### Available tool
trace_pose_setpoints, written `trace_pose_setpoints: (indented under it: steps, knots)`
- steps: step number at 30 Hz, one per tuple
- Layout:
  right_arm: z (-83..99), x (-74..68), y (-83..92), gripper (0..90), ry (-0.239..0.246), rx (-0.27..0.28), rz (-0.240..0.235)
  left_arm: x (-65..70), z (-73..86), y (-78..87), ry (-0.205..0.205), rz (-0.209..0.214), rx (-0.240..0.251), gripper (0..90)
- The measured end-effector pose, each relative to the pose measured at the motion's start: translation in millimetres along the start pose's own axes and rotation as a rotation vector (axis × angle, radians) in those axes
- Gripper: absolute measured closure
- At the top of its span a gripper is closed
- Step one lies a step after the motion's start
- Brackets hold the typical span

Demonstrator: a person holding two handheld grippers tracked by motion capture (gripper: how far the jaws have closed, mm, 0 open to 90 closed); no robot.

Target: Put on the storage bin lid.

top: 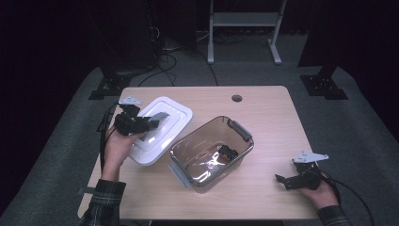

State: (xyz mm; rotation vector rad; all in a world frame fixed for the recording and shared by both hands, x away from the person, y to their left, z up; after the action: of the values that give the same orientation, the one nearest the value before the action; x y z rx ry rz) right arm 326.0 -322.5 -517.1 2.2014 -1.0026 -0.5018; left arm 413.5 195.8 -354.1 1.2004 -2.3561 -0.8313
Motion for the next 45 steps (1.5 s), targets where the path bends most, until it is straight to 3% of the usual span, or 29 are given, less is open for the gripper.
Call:
trace_pose_setpoints:
  steps: [12,27,45]
  knots:
    - [0.0,0.0,0.0,0.0,0.000,0.000,0.000,30.5,-13.3,-1.5,-0.042,0.036,0.015,66.6]
    - [0.0,0.0,0.0,0.0,0.000,0.000,0.001,77.7,-25.1,-19.8,-0.125,0.112,-0.012,66.5]
    - [0.0,0.0,0.0,0.0,0.000,0.000,0.000,113.3,-32.5,-36.8,-0.179,0.166,-0.043,66.5]
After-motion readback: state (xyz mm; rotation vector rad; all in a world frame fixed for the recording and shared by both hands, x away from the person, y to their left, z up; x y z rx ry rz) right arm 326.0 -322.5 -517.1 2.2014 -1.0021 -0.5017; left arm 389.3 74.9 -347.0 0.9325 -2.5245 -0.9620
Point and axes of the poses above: each handheld gripper's, and its own axes: y roughly backward along the jaws, z roughly out of its underside, x roughly to its right, the point moved 4 cm from there along -y, roughly forward along the jaws, and after that the axes turned 5 degrees about -z, right-handed, at the moved point
